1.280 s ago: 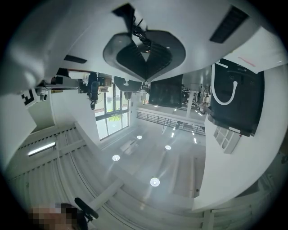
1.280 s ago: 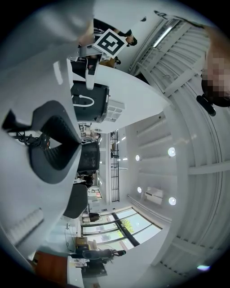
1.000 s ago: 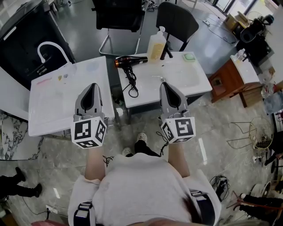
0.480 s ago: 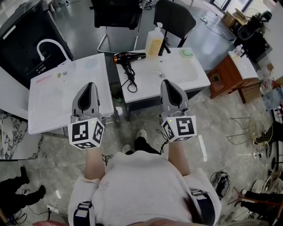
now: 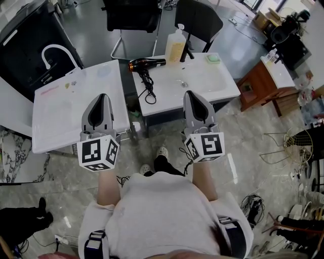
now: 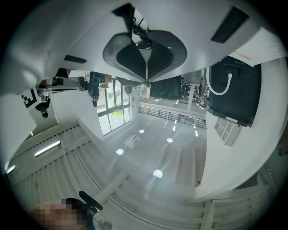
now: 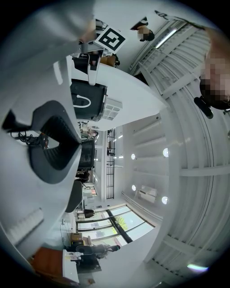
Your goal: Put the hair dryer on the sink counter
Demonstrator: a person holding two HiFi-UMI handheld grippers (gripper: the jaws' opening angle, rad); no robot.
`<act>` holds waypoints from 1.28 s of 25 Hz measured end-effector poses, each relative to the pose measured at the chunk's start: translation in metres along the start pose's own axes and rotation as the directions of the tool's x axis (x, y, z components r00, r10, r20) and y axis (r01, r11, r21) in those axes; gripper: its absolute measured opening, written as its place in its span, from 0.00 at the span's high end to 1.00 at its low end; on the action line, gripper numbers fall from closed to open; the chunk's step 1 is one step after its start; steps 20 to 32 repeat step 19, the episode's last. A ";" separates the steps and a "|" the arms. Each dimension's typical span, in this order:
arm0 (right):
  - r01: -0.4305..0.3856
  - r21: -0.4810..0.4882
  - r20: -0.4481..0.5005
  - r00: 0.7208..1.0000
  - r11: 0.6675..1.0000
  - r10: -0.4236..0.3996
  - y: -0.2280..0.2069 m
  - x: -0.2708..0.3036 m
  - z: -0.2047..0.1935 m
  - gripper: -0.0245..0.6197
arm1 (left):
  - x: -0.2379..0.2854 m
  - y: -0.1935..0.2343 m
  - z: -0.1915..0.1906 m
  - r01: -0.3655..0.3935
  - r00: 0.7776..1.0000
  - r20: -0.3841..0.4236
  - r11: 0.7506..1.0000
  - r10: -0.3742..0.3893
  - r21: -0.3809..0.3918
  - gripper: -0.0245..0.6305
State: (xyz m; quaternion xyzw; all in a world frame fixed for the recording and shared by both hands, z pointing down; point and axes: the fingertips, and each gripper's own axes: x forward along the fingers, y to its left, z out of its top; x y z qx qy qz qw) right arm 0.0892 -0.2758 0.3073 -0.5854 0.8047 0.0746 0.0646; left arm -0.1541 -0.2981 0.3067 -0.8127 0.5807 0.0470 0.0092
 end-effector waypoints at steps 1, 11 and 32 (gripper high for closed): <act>0.000 -0.001 -0.001 1.000 1.000 0.000 0.000 0.000 0.000 0.95 | 0.000 0.000 0.001 0.002 1.000 0.000 1.000 -0.002 -0.002 0.95; 0.001 0.000 -0.003 1.000 1.000 -0.001 -0.002 -0.004 -0.001 0.95 | -0.001 -0.006 0.001 0.015 1.000 -0.002 1.000 -0.015 -0.011 0.95; 0.009 0.007 -0.003 1.000 1.000 -0.009 -0.006 -0.003 -0.001 0.95 | 0.003 -0.007 -0.002 0.018 1.000 -0.009 0.999 -0.018 -0.027 0.95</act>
